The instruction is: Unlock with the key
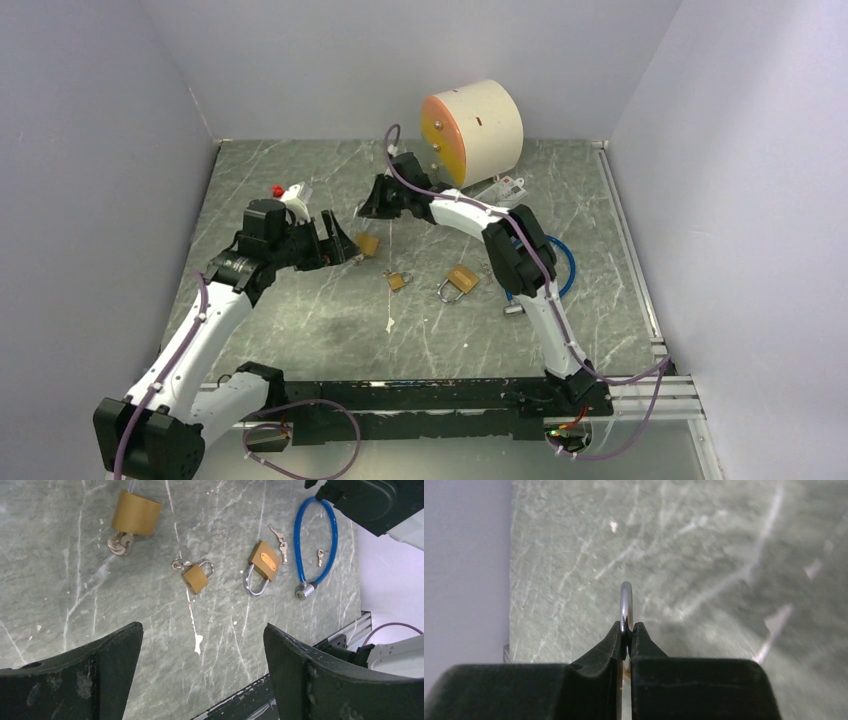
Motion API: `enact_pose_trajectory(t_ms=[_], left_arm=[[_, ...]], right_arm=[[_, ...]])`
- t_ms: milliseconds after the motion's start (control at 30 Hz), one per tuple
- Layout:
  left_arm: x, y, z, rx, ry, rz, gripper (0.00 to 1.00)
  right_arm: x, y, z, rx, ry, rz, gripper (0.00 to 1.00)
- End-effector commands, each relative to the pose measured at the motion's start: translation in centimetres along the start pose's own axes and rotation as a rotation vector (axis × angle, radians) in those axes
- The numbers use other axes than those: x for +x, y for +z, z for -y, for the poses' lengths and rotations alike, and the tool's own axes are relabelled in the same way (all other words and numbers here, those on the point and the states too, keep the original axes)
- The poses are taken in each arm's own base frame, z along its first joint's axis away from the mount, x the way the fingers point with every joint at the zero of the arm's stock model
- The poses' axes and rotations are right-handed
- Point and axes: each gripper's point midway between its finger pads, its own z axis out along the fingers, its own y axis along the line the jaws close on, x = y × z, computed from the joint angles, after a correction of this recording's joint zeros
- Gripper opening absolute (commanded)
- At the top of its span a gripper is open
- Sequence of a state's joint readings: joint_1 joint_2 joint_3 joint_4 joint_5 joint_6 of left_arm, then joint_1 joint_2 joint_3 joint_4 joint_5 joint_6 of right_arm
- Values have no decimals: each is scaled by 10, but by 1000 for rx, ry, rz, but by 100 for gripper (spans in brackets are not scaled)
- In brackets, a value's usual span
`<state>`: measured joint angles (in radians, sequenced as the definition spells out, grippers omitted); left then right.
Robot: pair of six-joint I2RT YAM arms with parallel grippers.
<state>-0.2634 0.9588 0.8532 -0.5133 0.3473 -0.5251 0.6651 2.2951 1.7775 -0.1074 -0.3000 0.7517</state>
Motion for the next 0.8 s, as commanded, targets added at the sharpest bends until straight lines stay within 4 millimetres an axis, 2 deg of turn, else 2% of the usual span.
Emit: enact_pose_trajectory(t_ms=[0, 100, 267, 333, 433, 567, 633, 767], left_arm=[[-24, 4, 2, -29, -10, 63, 94], [-27, 10, -5, -68, -25, 60, 94], [-30, 20, -19, -154, -52, 25, 94], [-32, 22, -22, -179, -61, 9, 94], [-33, 25, -26, -198, -69, -1, 94], [-32, 28, -30, -208, -66, 2, 94], [-30, 28, -36, -236, -73, 0, 94], [-29, 20, -51, -326, -97, 24, 91]], right_arm=[[-42, 17, -40, -172, -122, 126, 0], [-58, 29, -42, -208, -183, 186, 9], [-82, 45, -30, -177, -189, 244, 41], [-92, 44, -23, -156, -187, 263, 54], [-104, 31, -22, -128, -206, 284, 64], [-110, -4, -22, -51, -242, 300, 69], [-99, -23, -15, 10, -239, 265, 69], [-44, -52, 17, 162, -227, 103, 63]])
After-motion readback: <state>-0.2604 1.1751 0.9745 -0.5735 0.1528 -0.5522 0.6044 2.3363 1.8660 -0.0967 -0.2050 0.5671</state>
